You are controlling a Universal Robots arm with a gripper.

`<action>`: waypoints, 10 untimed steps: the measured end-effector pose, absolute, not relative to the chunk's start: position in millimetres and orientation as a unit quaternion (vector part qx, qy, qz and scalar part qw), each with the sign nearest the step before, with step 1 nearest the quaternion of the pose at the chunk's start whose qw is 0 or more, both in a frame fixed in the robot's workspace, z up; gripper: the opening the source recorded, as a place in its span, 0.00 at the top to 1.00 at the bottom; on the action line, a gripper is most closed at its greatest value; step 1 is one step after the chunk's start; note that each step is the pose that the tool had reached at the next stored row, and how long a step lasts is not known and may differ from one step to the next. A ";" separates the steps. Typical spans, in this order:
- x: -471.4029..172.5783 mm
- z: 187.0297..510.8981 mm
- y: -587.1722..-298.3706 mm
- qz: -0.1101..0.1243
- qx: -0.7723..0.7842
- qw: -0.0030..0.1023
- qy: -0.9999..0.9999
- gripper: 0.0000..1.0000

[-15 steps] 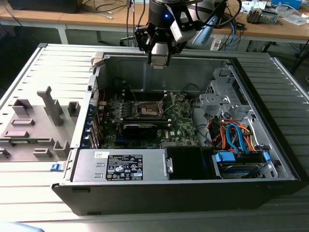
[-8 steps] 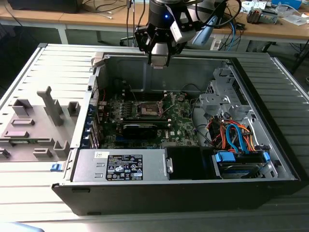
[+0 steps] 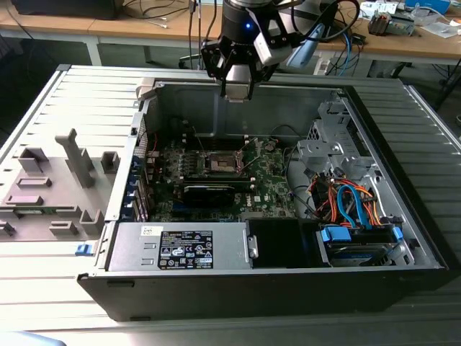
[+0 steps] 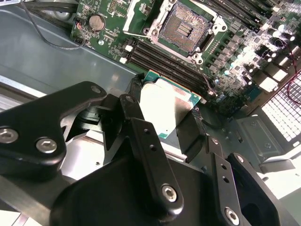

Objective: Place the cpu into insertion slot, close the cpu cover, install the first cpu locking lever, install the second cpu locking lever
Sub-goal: 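Place the cpu into insertion slot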

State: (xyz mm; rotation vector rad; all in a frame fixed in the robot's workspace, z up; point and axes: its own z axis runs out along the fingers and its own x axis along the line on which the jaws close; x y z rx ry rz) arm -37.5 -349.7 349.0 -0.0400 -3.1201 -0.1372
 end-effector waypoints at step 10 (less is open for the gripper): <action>-37.5 346.5 -350.6 -0.044 -0.013 0.009 -0.999 0.45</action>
